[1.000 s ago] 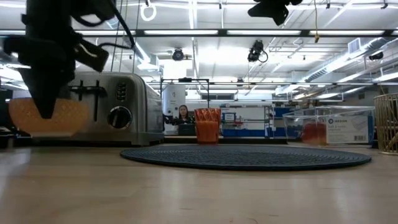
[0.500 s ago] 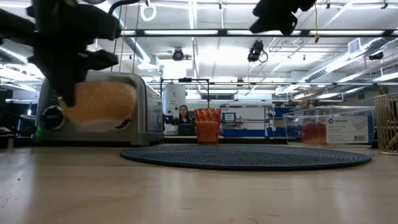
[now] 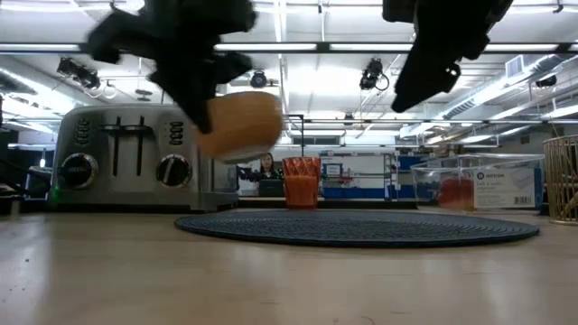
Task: Arrange a breakfast setting
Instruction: Put the blue bowl on the blue table mat
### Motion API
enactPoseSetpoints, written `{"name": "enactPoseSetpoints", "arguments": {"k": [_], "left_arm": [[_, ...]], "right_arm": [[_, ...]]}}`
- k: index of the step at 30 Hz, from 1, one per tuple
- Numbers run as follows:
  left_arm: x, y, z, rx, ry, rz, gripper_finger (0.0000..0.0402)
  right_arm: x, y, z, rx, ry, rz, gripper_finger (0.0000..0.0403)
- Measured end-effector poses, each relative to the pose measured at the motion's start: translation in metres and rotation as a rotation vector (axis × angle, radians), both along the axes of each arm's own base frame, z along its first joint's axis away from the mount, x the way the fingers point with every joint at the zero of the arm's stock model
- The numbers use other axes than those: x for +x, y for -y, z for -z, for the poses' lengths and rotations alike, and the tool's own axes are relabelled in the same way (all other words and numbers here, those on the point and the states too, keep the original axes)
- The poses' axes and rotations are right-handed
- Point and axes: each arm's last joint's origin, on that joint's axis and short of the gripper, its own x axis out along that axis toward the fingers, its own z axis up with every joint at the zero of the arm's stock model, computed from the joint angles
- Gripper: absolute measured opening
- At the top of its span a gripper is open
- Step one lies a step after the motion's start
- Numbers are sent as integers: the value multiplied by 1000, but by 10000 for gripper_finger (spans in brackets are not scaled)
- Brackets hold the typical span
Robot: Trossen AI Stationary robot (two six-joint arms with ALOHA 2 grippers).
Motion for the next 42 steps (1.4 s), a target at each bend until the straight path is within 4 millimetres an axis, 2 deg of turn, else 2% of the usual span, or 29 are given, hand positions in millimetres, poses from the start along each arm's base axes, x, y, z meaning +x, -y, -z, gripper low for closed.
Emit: {"name": "enactPoseSetpoints", "arguments": {"k": [7,11,15,26,31,42], "left_arm": [[39,-6,2,42,63,68,21],[52,-10,15,55,69,95,21],[64,-15,26,69,106,102,21],[84,-15,67,67,98,163,26],[88,-16,74,73,107,166,27],[88,-19,74,71,101,154,37]], "right_arm": [[-34,12,-22,26,-80,35,218],[-51,18,-34,29,-97,45,218],[-59,21,-41,45,-86,39,218],[-52,19,-34,48,-115,26,217],[-47,17,-30,65,-119,22,217],[-41,15,-30,82,-83,24,217]]}}
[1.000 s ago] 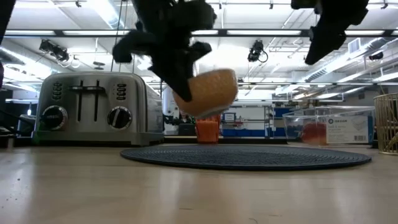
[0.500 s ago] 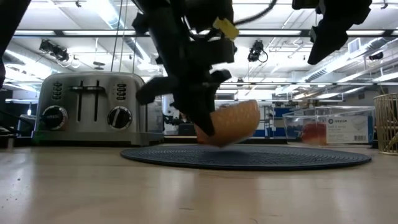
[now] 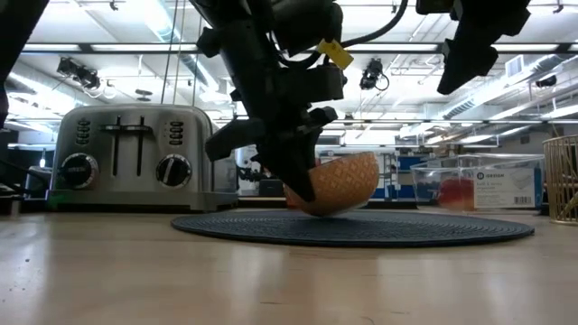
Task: Arrange a breakfast setting
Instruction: Put the blue bowl on the blue table mat
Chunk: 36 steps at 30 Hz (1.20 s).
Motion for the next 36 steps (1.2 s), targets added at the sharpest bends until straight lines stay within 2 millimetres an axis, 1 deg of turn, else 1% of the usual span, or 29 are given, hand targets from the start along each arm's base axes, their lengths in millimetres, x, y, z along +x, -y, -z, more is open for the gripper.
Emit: {"name": "enactPoseSetpoints", "arguments": {"k": [13,36], "left_arm": [[0,0,0,1,1,-1,40],[0,0,0,-2,2,0,41]], "right_arm": [[3,5,-1,-2,12,21,217],[3,5,-1,-2,11,17,217]]}}
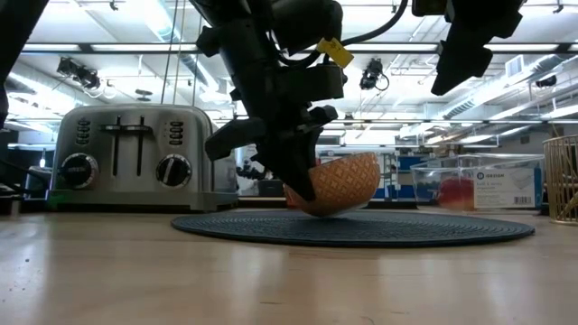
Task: Arrange a breakfast setting
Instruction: Put the blue bowl on the blue table mat
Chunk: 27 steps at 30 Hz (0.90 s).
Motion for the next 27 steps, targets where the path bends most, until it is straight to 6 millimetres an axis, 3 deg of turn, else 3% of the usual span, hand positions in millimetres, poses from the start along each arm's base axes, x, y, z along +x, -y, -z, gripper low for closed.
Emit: {"name": "enactPoseSetpoints", "arguments": {"k": [5,16,23,27], "left_arm": [[0,0,0,-1,2,0,49],[0,0,-1,-8,5,-24,115],[-3,-1,-11,16,18,-46,127],[-12,-2,-27,19,9,-48,132]], "right_arm": [[0,0,0,4,-2,-3,217],[0,1,0,-30,4,-11,217],[2,6,0,-72,4,-11,225],[2,10,1,-87,-11,-23,233]]}}
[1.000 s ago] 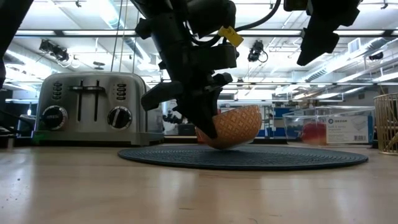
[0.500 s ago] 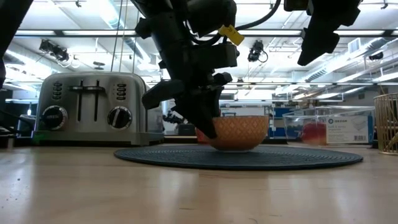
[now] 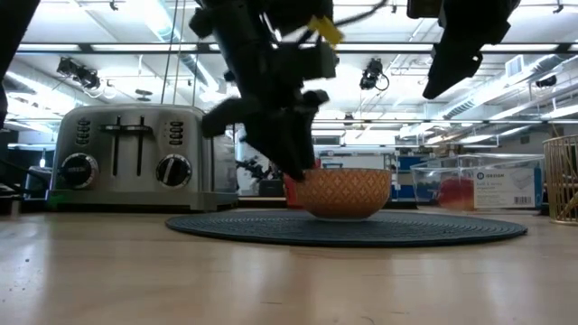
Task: Arrange a breakfast setting
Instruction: Put the blue bowl on the blue table mat
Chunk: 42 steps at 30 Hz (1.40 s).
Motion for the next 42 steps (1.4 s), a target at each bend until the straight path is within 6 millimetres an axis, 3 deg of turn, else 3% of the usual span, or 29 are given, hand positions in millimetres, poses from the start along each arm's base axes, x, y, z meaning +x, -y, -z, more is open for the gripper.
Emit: {"name": "enactPoseSetpoints", "arguments": {"k": [4,9,13,18,24,32,42], "left_arm": [[-17,2,-25,-31,-14,-55,133],[-50,5,-55,-208,-106,-219,133],[-74,12,-58,-303,-184,-343,133],[-99,27,-57,-325,-247,-425,133],[-122,39,-81,-388,-231,-513,133],[-147,37,-120,-526,-103,-595,133],[-153,28,-133,-523,-4,-612,133]], "right_arm": [[-1,5,8,-42,-27,-39,234],[-4,18,38,-78,-73,-89,235],[2,30,58,-114,-15,-121,236],[15,42,81,-145,-86,-196,236],[31,48,103,-137,-130,-238,236],[43,46,110,-117,-61,-247,236],[46,44,107,-53,-7,-241,236]]}}
